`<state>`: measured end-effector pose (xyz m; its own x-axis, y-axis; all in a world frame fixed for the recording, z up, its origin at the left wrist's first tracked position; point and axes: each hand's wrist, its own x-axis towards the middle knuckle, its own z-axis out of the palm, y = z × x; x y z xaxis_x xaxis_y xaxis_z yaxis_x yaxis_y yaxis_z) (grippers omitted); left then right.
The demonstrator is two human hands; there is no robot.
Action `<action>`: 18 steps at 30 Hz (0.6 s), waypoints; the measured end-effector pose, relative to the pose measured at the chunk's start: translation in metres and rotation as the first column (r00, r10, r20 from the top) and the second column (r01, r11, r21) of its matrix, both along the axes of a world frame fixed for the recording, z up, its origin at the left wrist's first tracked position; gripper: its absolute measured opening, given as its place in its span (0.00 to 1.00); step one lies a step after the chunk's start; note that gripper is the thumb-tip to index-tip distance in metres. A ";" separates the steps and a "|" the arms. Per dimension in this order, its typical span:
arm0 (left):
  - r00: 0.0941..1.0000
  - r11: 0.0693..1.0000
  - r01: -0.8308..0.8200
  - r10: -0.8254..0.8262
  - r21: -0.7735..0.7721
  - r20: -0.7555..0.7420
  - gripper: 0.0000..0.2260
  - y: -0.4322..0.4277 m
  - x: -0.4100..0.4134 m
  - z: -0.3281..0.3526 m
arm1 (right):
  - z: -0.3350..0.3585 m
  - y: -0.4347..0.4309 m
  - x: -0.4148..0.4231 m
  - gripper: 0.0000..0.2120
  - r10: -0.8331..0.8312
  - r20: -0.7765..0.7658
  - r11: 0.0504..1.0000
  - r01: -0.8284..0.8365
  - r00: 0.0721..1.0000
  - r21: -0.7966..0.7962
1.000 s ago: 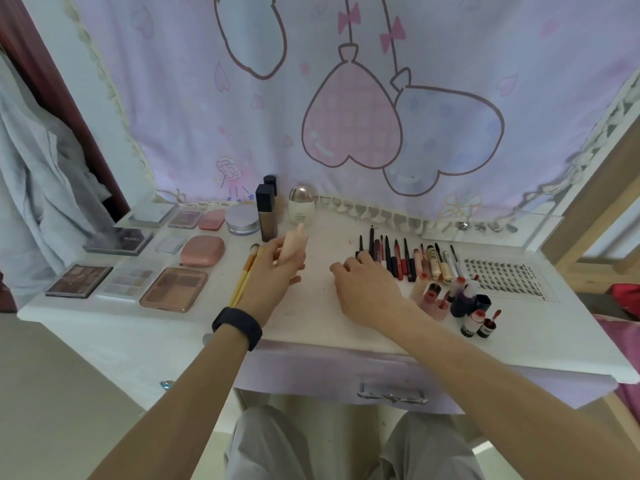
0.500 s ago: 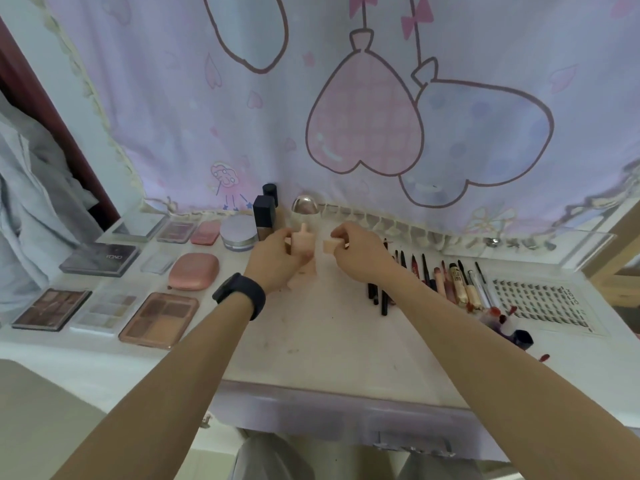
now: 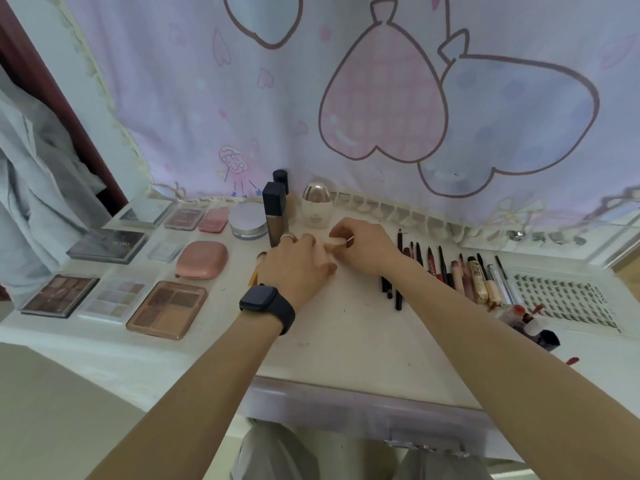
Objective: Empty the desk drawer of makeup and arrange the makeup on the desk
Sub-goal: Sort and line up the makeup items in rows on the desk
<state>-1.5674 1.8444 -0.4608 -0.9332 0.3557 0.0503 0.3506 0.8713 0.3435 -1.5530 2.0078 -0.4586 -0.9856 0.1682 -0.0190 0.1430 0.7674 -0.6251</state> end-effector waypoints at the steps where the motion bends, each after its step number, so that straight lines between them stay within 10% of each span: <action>1: 1.000 1.000 0.008 -0.008 0.000 -0.001 0.22 -0.002 0.002 -0.001 | 0.000 -0.001 0.000 0.14 0.004 0.000 1.000 -0.004 1.000 0.015; 18: 0.992 0.995 0.012 -0.024 -0.096 -0.121 0.23 -0.015 0.016 -0.019 | 0.000 -0.015 -0.002 0.15 0.012 0.026 0.984 -0.016 1.000 0.180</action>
<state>-1.5515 1.8293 -0.4797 -0.9155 0.3811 0.1287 0.4008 0.8911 0.2128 -1.5546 1.9929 -0.4590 -0.9875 0.1570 -0.0139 0.1449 0.8692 -0.4728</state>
